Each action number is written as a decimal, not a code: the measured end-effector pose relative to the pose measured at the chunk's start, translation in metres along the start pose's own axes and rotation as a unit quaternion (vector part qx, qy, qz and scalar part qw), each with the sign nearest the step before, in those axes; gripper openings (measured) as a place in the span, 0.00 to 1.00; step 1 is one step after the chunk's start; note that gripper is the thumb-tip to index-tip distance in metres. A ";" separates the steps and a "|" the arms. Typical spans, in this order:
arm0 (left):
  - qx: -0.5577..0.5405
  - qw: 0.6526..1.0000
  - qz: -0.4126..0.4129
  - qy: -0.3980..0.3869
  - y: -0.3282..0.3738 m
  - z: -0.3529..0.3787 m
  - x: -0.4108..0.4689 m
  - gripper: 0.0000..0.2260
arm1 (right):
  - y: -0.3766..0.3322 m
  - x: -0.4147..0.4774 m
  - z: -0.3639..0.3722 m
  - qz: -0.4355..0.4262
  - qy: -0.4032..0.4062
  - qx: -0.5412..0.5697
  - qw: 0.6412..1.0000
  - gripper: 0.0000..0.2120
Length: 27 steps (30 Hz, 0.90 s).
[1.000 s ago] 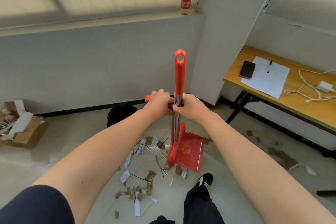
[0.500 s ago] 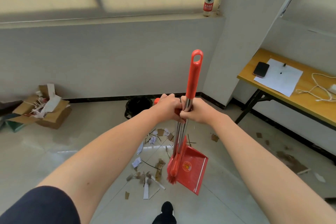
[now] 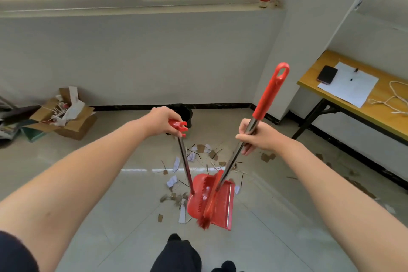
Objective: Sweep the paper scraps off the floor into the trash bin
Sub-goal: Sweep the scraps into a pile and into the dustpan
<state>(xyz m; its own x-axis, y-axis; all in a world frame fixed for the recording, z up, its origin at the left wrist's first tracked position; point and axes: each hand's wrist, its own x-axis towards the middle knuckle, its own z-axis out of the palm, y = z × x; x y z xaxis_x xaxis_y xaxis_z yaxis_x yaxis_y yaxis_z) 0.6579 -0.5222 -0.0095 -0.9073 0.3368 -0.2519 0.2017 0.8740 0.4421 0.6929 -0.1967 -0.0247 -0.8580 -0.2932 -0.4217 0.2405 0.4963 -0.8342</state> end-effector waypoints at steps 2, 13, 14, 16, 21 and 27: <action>0.026 1.000 0.017 -0.004 0.000 -0.002 0.004 0.14 | -0.007 0.008 0.018 0.021 -0.037 -0.007 0.999 0.08; 0.047 0.999 -0.005 0.019 -0.116 -0.029 0.040 0.14 | -0.070 0.084 0.109 0.231 -0.035 0.269 0.934 0.14; 0.048 0.999 -0.005 0.022 -0.126 -0.033 0.042 0.14 | -0.074 0.091 0.117 0.280 -0.047 0.306 0.909 0.15; 0.061 0.998 0.004 0.018 -0.146 -0.036 0.047 0.14 | -0.081 0.105 0.137 0.361 -0.065 0.318 0.874 0.13; 0.092 0.995 0.021 0.016 -0.205 -0.033 0.047 0.13 | -0.095 0.136 0.181 0.399 -0.070 0.187 0.895 0.02; 0.081 0.994 -0.051 0.050 -0.252 -0.028 0.053 0.13 | -0.088 0.153 0.207 0.382 0.030 0.055 0.922 0.04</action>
<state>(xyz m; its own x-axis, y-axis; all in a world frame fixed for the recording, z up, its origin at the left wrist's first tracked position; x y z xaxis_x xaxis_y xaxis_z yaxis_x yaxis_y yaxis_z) 0.5482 -0.7340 -0.1101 -0.9567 0.2131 -0.1980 0.1552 0.9496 0.2724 0.6347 -0.4545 -0.0890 -0.4430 0.1552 -0.8830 0.8266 0.4521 -0.3353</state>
